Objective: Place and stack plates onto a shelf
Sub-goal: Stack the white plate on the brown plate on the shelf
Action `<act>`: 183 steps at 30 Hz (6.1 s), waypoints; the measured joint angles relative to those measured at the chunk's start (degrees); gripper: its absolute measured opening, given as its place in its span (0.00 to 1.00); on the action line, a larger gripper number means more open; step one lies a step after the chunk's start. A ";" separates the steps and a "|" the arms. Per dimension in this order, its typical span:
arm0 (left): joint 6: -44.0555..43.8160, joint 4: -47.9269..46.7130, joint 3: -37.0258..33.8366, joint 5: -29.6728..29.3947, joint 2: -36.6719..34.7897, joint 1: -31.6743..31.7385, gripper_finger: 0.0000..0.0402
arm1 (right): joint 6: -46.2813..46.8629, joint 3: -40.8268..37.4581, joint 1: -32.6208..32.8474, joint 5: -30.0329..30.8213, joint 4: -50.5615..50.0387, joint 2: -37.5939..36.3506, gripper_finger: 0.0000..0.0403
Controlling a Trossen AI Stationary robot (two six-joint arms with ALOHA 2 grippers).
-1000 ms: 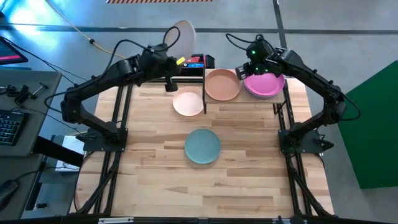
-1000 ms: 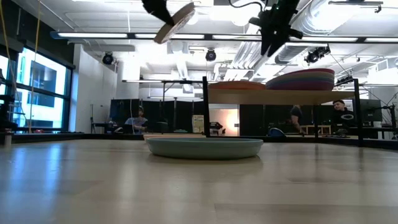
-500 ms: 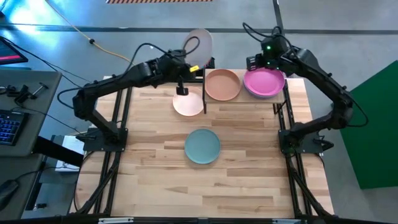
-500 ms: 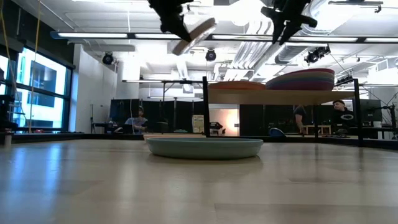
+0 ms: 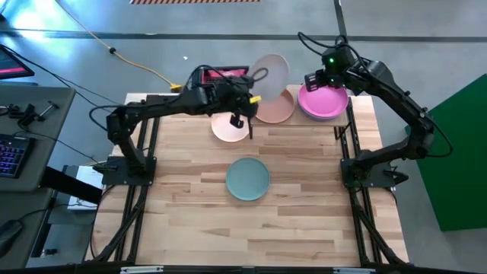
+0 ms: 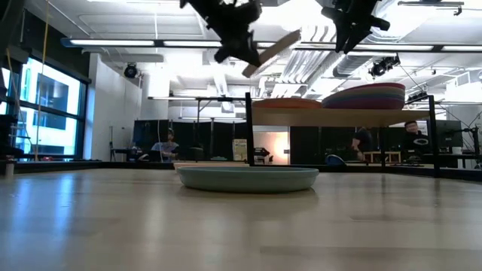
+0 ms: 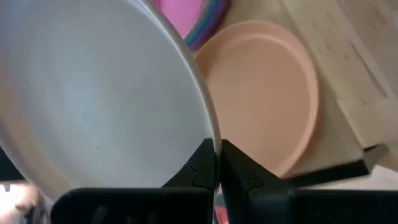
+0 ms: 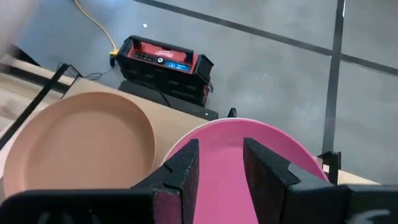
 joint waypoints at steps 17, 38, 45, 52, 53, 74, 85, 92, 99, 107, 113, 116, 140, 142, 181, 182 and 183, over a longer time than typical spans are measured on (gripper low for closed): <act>14.49 0.05 -0.02 -4.75 7.77 -0.60 0.00 | -1.32 0.00 0.02 -2.46 -0.46 0.00 0.26; 15.82 -3.25 0.02 -0.33 7.77 -1.24 0.00 | -1.13 0.00 0.02 -3.80 -0.46 0.02 0.26; 15.77 -4.29 0.02 -1.69 7.77 -1.23 0.00 | -1.13 0.00 0.02 -3.87 -0.46 0.02 0.26; 14.83 -4.74 0.02 -1.64 7.77 -1.19 0.03 | -1.12 0.00 0.04 -5.35 -0.44 0.04 0.26; 14.18 -4.45 0.02 -1.64 7.77 -1.19 0.04 | -1.12 0.00 0.04 -5.35 -0.43 0.04 0.26; 8.41 -6.15 0.17 -2.51 7.65 -1.58 0.22 | -1.74 0.02 0.04 -5.35 -0.37 0.04 0.26; 2.92 -6.27 0.20 -2.82 7.60 -1.66 0.30 | -1.73 0.02 0.03 -5.35 -0.37 0.04 0.26; 3.31 -9.61 2.09 -3.20 7.72 -3.11 0.30 | -1.74 0.02 0.03 -5.35 -0.37 0.04 0.26; 3.17 -14.57 5.31 -3.06 7.82 -5.33 0.30 | -1.74 0.02 0.04 -5.35 -0.37 0.04 0.26; 0.06 -14.51 5.31 -6.79 7.82 -5.78 0.30 | -1.76 0.02 0.02 -6.83 -0.37 0.04 0.26; -7.58 -18.50 5.35 -12.22 4.62 -5.74 0.30 | -3.20 0.02 0.02 -11.39 -0.28 0.04 0.26; -14.33 -22.55 5.38 -12.11 2.40 -5.70 0.30 | -7.45 0.02 0.02 -19.64 -0.20 0.04 0.26; -51.25 -47.60 -1.53 1.16 -2.72 -0.32 0.30 | -15.86 0.09 16.30 -48.75 9.38 12.76 0.26; -52.12 -47.60 -2.54 1.13 -2.72 -0.27 0.30 | -16.41 0.09 16.79 -49.38 9.82 14.52 0.26; -55.69 -52.49 -6.67 0.37 -5.49 8.07 0.30 | -26.05 0.00 15.16 -41.01 11.82 25.31 0.26; -55.69 -52.47 -6.67 0.39 -5.75 8.31 0.30 | -26.05 0.00 15.06 -41.04 11.83 25.31 0.26; -55.60 -52.45 -6.67 0.39 -5.93 8.33 0.30 | -26.01 0.00 15.05 -41.00 11.83 25.31 0.26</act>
